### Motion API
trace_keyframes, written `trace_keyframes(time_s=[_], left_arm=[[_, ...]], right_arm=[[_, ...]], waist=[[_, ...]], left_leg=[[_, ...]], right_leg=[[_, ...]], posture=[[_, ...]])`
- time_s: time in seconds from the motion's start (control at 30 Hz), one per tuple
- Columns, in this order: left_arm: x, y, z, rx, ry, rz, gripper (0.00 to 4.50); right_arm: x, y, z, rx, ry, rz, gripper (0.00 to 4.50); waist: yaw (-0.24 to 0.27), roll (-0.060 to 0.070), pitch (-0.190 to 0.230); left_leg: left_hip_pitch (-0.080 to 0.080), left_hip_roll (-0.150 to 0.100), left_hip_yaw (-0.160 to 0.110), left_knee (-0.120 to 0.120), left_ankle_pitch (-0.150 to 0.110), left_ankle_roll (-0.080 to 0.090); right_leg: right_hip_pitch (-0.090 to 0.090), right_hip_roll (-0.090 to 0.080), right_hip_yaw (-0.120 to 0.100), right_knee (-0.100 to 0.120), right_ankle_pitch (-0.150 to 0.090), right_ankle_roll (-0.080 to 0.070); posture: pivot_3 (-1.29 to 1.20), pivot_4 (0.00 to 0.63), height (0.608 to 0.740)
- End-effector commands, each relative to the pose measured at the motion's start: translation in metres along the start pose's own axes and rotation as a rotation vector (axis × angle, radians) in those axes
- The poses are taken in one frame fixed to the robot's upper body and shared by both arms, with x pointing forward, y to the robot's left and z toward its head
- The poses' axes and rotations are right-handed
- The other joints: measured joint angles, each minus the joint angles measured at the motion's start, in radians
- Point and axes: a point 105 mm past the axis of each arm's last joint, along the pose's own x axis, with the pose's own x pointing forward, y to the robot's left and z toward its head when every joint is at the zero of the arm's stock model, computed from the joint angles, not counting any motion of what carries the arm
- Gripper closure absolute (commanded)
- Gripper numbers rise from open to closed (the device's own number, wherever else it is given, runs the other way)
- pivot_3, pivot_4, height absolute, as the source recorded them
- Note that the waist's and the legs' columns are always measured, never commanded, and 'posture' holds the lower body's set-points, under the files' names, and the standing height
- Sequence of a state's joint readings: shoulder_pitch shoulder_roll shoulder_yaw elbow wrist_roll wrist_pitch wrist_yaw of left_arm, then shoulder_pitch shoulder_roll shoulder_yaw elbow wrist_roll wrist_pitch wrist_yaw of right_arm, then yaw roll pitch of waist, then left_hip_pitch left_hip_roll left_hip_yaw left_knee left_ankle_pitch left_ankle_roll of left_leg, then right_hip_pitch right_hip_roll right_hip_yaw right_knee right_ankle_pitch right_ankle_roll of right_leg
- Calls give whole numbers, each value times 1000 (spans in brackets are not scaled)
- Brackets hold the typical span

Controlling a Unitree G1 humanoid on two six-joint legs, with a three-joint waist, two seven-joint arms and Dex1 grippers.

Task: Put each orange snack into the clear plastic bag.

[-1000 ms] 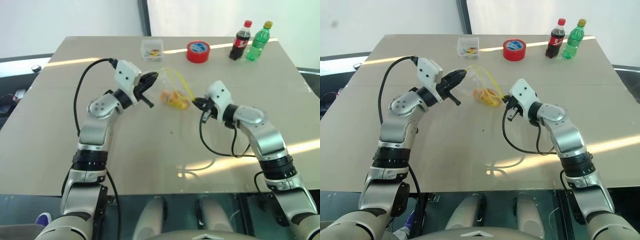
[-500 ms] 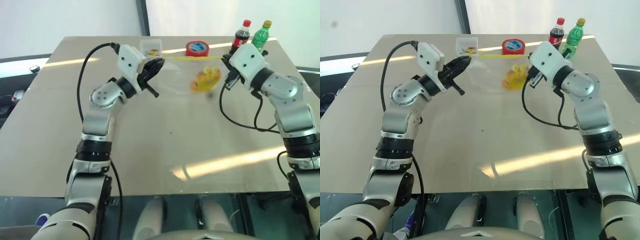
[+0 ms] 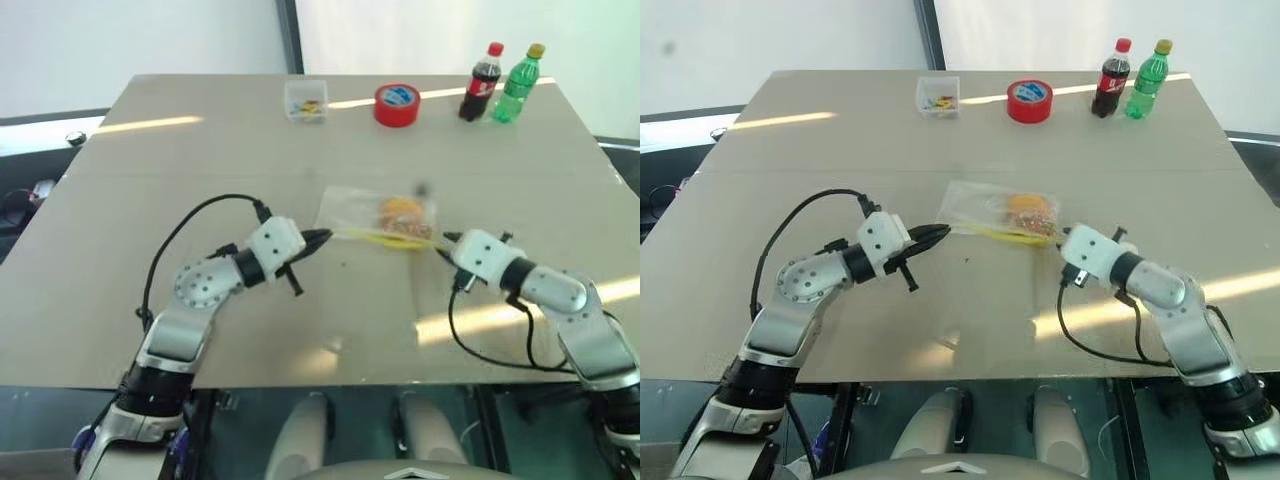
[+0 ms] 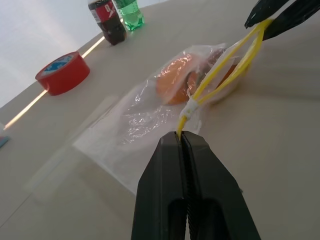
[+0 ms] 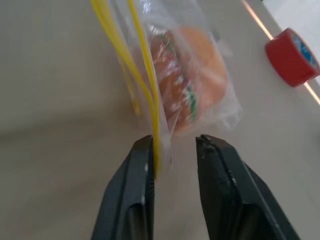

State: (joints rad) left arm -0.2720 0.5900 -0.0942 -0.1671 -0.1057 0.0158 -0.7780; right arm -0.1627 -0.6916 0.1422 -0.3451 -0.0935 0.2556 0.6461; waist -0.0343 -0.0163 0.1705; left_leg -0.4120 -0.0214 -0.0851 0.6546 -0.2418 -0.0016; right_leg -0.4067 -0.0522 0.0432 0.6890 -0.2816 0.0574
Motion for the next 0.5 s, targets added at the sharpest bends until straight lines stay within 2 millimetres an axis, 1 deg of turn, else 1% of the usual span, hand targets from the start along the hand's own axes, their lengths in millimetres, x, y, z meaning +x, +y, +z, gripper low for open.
trace_keyframes(time_s=[0.03,0.07,0.17,0.23,0.3,0.4,0.5], left_arm=[[1,-1,16,99,-42,-14,4500],[1,-2,15,126,-39,-17,4500],[1,-4,12,210,-24,-20,4500],[2,-4,12,241,-28,-13,4500],[3,-3,14,286,-37,-5,4500],[4,-5,14,323,-44,1,4500],[4,-6,15,346,-45,13,4500]], right_arm=[[-10,-5,27,-40,-96,-13,1945],[-12,-6,36,-54,-128,-14,1651],[-10,-6,65,-130,-226,-1,1651],[-1,-1,78,-165,-265,22,1651],[13,10,94,-174,-321,54,1651],[31,21,110,-205,-366,91,1651],[41,27,116,-247,-381,132,1651]], waist=[[-2,0,0],[-3,0,0],[-5,0,0],[-6,0,0],[-4,0,0],[-4,0,0],[-2,0,0]], left_leg=[[1,0,0,0,0,0],[1,0,1,0,0,0],[2,0,1,0,0,0],[2,0,1,1,0,0],[5,0,0,0,0,0],[5,0,0,0,0,0],[5,-1,0,0,0,0]], right_leg=[[1,0,0,0,0,0],[1,0,0,0,0,0],[2,0,1,0,0,0],[2,0,1,0,0,0],[4,0,0,0,0,0],[5,1,-1,-1,0,0],[5,0,0,-1,0,0]], posture=[[0,150,740],[0,150,740],[0,150,740],[0,150,740],[0,150,740],[0,150,740],[0,150,740]])
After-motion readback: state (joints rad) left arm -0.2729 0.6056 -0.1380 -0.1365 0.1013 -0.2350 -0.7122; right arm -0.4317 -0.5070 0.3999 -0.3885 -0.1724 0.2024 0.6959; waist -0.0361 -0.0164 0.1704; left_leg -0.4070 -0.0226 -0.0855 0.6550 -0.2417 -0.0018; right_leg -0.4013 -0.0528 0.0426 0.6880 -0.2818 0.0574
